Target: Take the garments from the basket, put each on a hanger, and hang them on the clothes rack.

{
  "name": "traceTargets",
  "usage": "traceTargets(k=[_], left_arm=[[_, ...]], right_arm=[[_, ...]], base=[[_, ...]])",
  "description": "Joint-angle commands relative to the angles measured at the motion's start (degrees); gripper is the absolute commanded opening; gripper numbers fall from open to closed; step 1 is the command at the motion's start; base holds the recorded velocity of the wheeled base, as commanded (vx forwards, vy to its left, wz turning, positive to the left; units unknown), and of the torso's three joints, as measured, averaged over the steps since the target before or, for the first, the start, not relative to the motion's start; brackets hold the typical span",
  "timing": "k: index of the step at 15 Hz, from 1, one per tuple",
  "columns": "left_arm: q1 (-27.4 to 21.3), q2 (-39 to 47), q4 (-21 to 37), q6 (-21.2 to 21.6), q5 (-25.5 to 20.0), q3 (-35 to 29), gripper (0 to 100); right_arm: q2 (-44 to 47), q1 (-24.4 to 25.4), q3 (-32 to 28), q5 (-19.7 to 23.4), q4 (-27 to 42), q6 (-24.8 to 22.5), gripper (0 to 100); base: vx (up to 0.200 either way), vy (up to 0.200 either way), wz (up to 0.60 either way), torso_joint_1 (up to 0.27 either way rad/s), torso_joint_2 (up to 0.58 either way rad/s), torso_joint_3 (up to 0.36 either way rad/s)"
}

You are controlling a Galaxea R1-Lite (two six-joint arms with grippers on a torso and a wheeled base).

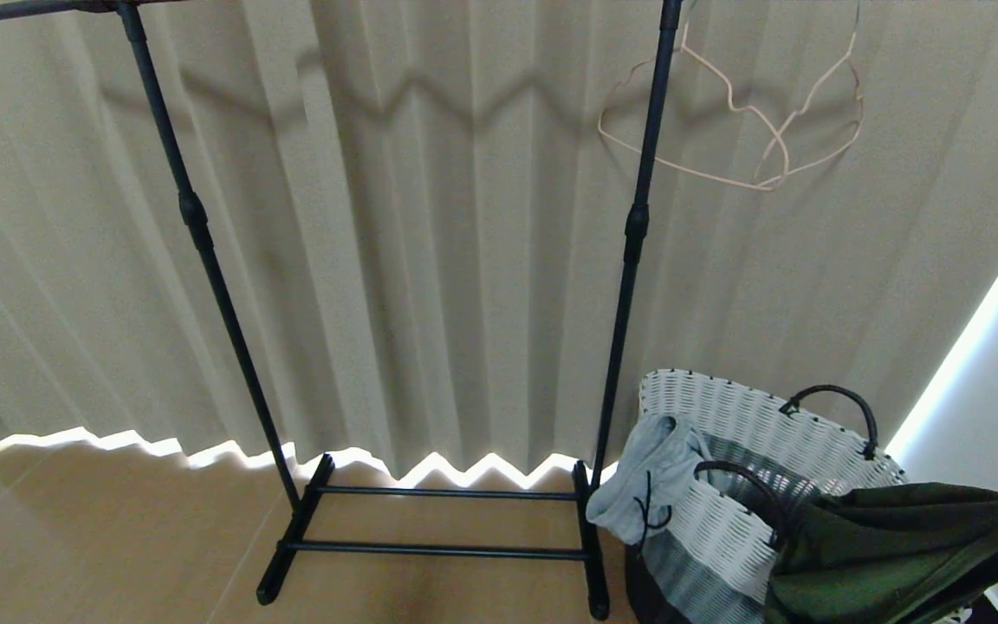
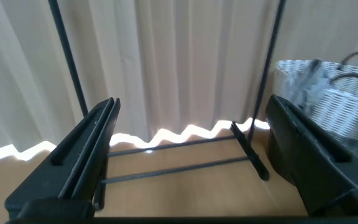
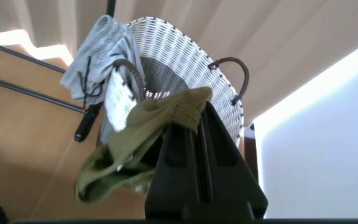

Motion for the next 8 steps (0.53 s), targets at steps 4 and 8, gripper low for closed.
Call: traceTargets(k=[4, 8], left_arm=[[-0.1, 0.0, 0.0, 0.0, -0.2, 0.0, 100], [-0.1, 0.0, 0.1, 0.3, -0.2, 0.0, 100]], right_arm=[[-0.8, 0.1, 0.1, 0.0, -0.1, 0.0, 0], [-0.8, 1.8, 0.1, 0.0, -0.1, 0.0, 0]], base=[[0.0, 0.0, 0.0, 0.0, 0.0, 0.0], [0.0, 0.15, 0.0, 0.002, 0.0, 0.004]])
